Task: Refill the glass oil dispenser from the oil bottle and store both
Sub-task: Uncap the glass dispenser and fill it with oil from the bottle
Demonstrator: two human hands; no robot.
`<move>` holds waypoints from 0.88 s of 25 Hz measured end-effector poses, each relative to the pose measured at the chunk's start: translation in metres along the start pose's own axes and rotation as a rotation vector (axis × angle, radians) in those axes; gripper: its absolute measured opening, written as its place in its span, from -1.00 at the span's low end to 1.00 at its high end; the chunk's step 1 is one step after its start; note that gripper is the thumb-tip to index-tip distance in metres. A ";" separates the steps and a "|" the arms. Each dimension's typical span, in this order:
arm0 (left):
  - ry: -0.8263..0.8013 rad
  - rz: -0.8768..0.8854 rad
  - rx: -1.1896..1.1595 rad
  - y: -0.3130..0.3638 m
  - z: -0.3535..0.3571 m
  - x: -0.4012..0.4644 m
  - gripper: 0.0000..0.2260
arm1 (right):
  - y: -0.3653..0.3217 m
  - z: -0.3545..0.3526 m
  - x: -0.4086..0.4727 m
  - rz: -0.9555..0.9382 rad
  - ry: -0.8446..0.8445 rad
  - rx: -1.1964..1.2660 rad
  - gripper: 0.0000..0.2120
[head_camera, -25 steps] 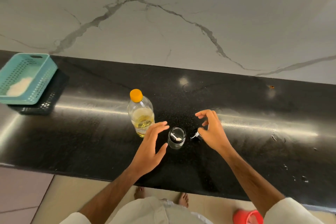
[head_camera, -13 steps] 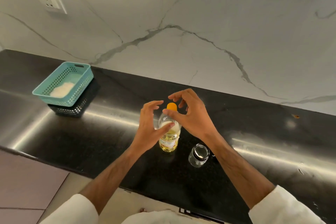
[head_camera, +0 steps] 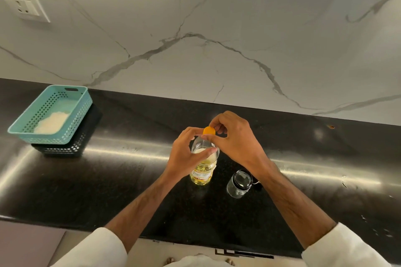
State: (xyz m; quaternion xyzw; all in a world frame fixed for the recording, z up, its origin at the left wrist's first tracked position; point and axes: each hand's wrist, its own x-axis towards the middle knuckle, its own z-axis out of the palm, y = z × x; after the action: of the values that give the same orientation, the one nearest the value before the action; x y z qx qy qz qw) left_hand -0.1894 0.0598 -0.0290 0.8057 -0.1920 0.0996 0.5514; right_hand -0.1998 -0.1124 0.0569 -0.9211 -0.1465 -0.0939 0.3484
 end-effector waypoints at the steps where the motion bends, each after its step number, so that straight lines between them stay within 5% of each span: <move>1: 0.001 0.004 -0.003 -0.001 -0.001 0.001 -0.62 | -0.001 -0.002 0.002 -0.004 -0.030 -0.016 -0.76; 9: -0.014 0.010 -0.052 0.000 -0.004 0.001 -0.64 | -0.008 -0.029 0.021 -0.146 -0.389 -0.076 -0.77; 14: -0.015 -0.006 -0.040 -0.001 -0.003 0.001 -0.61 | -0.017 -0.026 0.028 -0.158 -0.290 -0.333 -0.72; 17: -0.005 -0.020 -0.040 -0.002 -0.002 0.001 -0.58 | -0.020 -0.030 0.031 -0.205 -0.339 -0.243 -0.84; 22: -0.003 0.002 -0.058 -0.002 -0.001 0.002 -0.61 | -0.015 -0.028 0.031 -0.201 -0.360 -0.324 -0.71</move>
State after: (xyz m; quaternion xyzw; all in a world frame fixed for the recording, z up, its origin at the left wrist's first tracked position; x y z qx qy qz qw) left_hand -0.1870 0.0609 -0.0292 0.7894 -0.1963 0.0932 0.5741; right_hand -0.1782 -0.1139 0.0956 -0.9475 -0.2801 0.0150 0.1533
